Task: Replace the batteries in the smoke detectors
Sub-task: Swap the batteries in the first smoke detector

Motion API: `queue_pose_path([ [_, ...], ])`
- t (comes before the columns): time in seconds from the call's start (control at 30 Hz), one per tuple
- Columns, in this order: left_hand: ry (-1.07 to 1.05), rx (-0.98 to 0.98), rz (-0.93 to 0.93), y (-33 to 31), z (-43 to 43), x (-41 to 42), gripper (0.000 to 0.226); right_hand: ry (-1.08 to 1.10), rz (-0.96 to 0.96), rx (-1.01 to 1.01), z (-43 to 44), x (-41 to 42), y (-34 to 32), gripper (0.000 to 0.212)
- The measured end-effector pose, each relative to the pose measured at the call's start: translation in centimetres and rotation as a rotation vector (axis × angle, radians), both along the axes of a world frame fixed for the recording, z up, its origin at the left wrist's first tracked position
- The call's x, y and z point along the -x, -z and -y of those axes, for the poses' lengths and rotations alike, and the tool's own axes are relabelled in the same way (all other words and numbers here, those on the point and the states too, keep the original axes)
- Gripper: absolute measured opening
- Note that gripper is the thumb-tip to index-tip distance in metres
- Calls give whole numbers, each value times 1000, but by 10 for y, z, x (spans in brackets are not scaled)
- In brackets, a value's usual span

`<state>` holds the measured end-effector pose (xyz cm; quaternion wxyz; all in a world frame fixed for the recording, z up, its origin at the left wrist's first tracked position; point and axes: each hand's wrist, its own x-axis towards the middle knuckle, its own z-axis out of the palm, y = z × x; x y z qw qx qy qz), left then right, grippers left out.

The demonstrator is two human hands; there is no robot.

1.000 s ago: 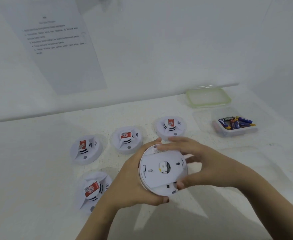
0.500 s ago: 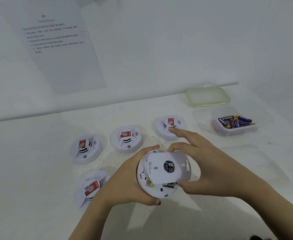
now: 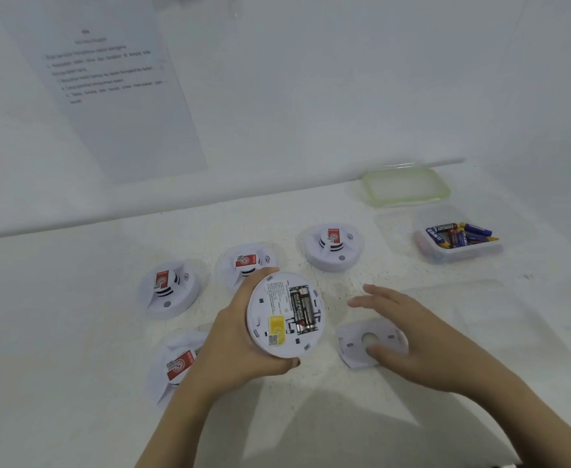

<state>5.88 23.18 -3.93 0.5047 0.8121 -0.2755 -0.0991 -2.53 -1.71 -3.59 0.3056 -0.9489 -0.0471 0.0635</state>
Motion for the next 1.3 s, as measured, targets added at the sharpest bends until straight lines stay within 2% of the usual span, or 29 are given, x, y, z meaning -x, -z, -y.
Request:
queue_pose_path([
  [0.17, 2, -13, 75, 2, 18, 8, 98, 13, 120, -231, -19, -6, -7, 49],
  [0.4, 2, 14, 179, -4, 39, 15, 102, 38, 226, -208, -19, -7, -15, 42],
  [0.67, 48, 14, 148, -6, 57, 21, 95, 60, 215, -222, 0, -4, -21, 47],
  [0.87, 107, 8, 117, -14, 73, 21, 104, 77, 195, -211, 20, 0, -31, 49],
  [1.03, 161, -5, 60, -22, 87, 22, 115, 47, 167, -237, 38, 3, -43, 42],
  [1.3, 174, 7, 52, -30, 117, 34, 115, 29, 184, -248, 66, 8, -52, 31],
])
